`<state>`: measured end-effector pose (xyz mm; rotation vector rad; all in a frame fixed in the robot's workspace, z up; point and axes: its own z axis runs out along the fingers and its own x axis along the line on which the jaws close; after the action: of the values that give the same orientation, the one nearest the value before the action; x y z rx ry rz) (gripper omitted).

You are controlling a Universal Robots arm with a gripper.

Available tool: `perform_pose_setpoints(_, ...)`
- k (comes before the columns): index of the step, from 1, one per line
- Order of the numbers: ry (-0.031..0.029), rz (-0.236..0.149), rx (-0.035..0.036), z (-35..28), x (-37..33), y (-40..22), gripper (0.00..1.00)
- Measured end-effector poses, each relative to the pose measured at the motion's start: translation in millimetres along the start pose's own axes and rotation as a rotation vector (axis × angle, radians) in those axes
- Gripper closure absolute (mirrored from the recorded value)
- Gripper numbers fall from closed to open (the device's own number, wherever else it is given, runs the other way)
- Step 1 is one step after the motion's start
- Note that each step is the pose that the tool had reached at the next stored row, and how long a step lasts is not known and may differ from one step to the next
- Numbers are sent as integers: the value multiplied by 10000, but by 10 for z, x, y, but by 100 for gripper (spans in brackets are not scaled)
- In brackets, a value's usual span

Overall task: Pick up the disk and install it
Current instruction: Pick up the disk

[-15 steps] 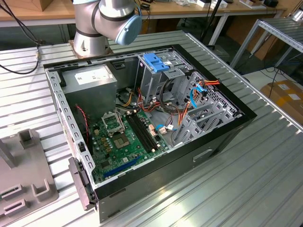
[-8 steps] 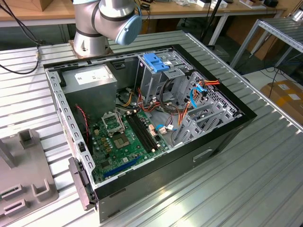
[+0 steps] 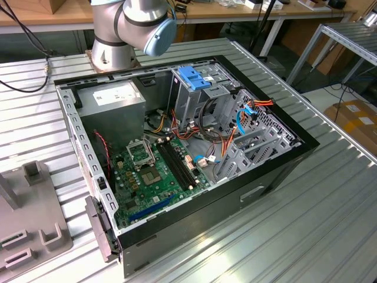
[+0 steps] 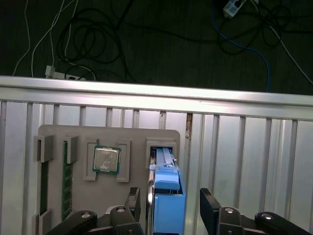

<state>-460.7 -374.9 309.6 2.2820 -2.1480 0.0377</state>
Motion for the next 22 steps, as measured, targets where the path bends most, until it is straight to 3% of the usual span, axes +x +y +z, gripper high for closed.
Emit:
perform_pose_setpoints(1,0,-1,1,0,0,-1,41)
perform_pose_setpoints(5,0,0,-1,0,0,-2,63)
perform_pose_setpoints(22,-1,0,2,1,1,-10,62)
